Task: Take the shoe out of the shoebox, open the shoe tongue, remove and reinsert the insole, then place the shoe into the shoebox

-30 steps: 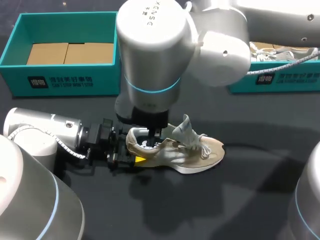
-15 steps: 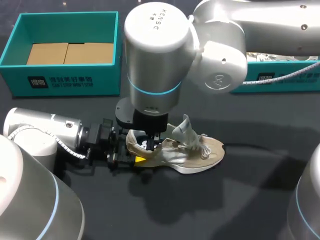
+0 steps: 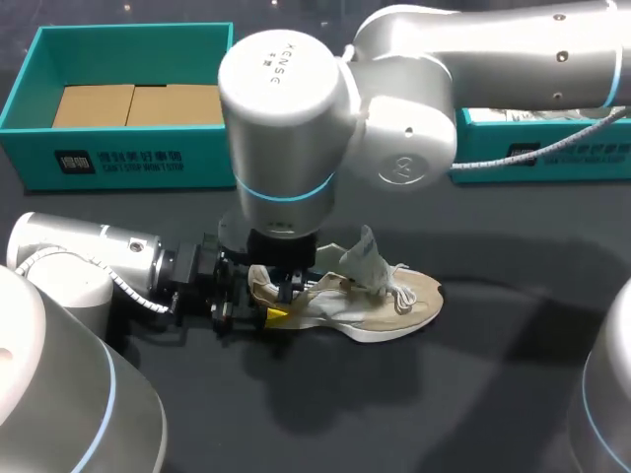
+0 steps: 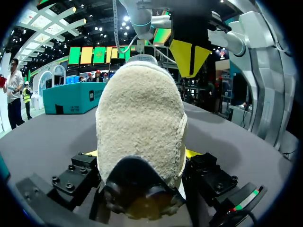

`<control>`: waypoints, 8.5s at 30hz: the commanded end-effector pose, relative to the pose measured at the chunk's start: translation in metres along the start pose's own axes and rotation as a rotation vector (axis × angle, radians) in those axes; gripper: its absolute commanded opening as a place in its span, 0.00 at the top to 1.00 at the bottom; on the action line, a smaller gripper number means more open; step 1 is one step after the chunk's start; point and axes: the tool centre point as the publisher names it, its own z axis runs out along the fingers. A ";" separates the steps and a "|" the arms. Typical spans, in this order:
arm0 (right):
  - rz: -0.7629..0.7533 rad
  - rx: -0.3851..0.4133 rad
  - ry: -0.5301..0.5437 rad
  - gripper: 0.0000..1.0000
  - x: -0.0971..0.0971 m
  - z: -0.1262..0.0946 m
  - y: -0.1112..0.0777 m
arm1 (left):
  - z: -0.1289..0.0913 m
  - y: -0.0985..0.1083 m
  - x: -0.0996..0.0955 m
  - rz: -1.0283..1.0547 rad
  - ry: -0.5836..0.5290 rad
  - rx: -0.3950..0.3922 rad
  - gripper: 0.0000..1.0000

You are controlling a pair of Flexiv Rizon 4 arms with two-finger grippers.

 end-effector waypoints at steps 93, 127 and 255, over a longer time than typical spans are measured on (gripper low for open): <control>-0.001 0.084 0.008 0.54 -0.047 0.116 -0.045 | 0.001 0.001 0.001 0.000 -0.002 -0.001 1.00; -0.035 -0.001 0.249 1.00 -0.002 0.131 -0.055 | 0.001 0.001 0.001 0.000 -0.002 -0.001 1.00; -0.274 -0.484 0.436 0.58 -0.042 0.004 0.015 | 0.001 0.001 0.001 0.000 -0.002 -0.001 1.00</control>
